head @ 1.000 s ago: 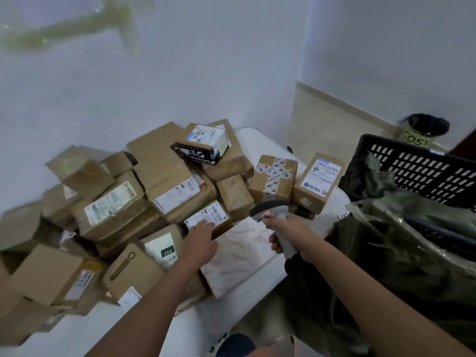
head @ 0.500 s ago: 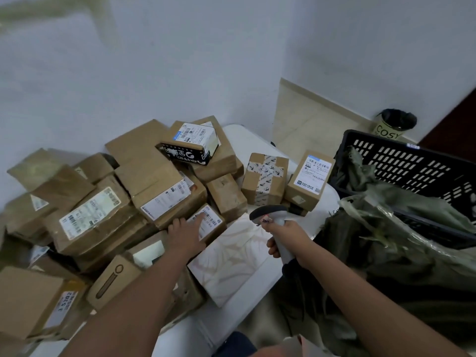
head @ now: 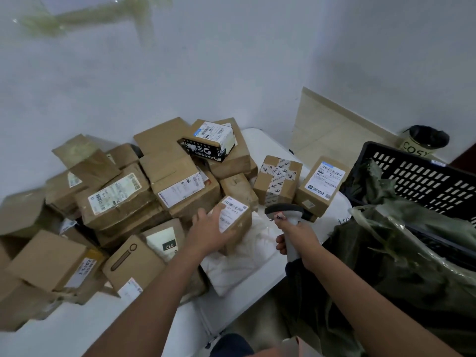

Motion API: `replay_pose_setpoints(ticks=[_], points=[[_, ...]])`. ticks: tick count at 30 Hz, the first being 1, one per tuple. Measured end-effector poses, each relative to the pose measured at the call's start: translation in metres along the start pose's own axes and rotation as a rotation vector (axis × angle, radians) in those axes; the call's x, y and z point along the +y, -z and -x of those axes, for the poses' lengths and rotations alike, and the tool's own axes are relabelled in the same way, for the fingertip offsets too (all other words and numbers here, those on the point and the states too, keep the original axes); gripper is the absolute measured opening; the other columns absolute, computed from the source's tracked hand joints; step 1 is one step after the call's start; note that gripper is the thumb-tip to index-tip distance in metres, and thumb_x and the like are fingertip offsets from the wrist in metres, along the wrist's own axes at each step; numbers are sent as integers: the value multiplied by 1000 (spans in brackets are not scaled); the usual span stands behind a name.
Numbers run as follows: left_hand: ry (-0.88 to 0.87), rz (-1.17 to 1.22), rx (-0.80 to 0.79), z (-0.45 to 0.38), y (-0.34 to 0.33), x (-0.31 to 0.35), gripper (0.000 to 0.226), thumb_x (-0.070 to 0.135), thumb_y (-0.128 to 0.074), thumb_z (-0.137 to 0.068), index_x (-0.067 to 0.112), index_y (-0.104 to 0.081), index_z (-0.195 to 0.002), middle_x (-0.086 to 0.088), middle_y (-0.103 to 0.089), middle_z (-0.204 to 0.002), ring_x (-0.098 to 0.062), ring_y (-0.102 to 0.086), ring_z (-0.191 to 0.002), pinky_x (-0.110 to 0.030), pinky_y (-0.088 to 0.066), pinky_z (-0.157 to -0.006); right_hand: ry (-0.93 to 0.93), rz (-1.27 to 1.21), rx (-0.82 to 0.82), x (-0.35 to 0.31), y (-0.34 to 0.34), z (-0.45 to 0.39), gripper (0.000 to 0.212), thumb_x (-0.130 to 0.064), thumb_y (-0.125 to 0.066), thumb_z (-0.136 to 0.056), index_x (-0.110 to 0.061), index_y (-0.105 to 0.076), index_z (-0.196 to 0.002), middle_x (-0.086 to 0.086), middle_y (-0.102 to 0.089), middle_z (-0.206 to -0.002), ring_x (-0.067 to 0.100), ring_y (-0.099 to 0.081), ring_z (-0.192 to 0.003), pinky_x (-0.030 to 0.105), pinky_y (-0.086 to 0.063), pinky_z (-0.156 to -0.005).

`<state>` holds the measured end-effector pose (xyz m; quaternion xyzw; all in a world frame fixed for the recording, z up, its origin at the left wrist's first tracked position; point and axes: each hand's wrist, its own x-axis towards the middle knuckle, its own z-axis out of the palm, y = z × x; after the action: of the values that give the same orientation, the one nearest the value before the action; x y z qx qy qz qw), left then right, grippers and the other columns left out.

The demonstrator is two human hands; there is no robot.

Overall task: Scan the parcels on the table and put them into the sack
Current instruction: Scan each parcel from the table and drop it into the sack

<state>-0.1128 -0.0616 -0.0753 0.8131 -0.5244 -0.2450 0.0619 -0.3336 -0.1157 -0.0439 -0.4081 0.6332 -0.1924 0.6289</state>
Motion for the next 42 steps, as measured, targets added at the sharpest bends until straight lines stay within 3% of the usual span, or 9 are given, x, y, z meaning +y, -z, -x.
replay_pose_setpoints(ticks=[5, 8, 12, 14, 16, 19, 24, 28, 42], points=[[80, -23, 120, 21, -33, 14, 81, 71, -51, -84, 36, -21, -151, -12, -31, -141, -31, -34, -129, -43, -41, -101, 15, 9, -30, -1, 16, 11, 32, -34, -65, -93, -3, -60, -100, 13, -66, -69, 22, -62, -55, 29, -52, -53], [81, -5, 110, 31, -42, 20, 84, 76, -46, -84, 36, -17, -152, -12, -28, -144, -31, -34, -131, -45, -44, -100, 26, 17, -39, -1, 24, 17, 31, -33, -65, -93, -3, -61, -98, 13, -65, -68, 22, -62, -55, 30, -53, -55], [100, 349, 60, 36, -44, 26, 82, 57, -63, -87, 36, -17, -152, -11, -29, -144, -29, -46, -124, -40, -46, -99, 41, 46, -42, -7, 31, 25, 29, -35, -64, -94, -7, -59, -95, 12, -66, -70, 22, -63, -57, 30, -54, -55], [137, 526, 54, 38, -51, 28, 92, 47, -70, -85, 36, -10, -154, -14, -31, -144, -31, -42, -129, -40, -42, -102, 51, 78, -57, -15, 33, 30, 29, -35, -65, -93, -7, -59, -95, 12, -67, -70, 20, -64, -56, 29, -53, -53], [236, 630, 19, 35, -59, 28, 106, 51, -74, -81, 34, -2, -156, -17, -28, -148, -34, -39, -133, -43, -44, -104, 75, 115, -83, -26, 33, 36, 31, -36, -64, -94, -5, -60, -95, 11, -67, -67, 18, -64, -52, 26, -52, -49], [387, 734, -81, 29, -70, 23, 115, 67, -72, -71, 28, -5, -156, -12, -33, -151, -32, -48, -126, -45, -56, -90, 125, 139, -127, -44, 29, 43, 35, -36, -63, -94, -1, -60, -95, 12, -65, -64, 19, -62, -49, 26, -51, -48], [386, 669, -132, 23, -76, 19, 97, 77, -64, -70, 21, -38, -145, -7, -44, -143, -26, -50, -122, -40, -59, -81, 162, 233, -211, -65, 16, 55, 30, -30, -64, -93, -1, -60, -96, 13, -65, -62, 21, -62, -49, 27, -53, -50], [396, 621, -158, 20, -78, 19, 93, 75, -61, -74, 18, -41, -144, -9, -40, -145, -26, -50, -122, -34, -58, -75, 167, 280, -248, -70, 6, 61, 30, -30, -63, -94, -1, -57, -101, 14, -66, -62, 21, -62, -49, 26, -53, -49], [376, 625, -163, 21, -82, 18, 88, 79, -58, -73, 23, -48, -140, -8, -44, -142, -26, -52, -117, -33, -56, -75, 160, 283, -223, -67, 7, 66, 28, -31, -64, -93, -5, -56, -96, 15, -66, -65, 21, -63, -51, 27, -54, -51]])
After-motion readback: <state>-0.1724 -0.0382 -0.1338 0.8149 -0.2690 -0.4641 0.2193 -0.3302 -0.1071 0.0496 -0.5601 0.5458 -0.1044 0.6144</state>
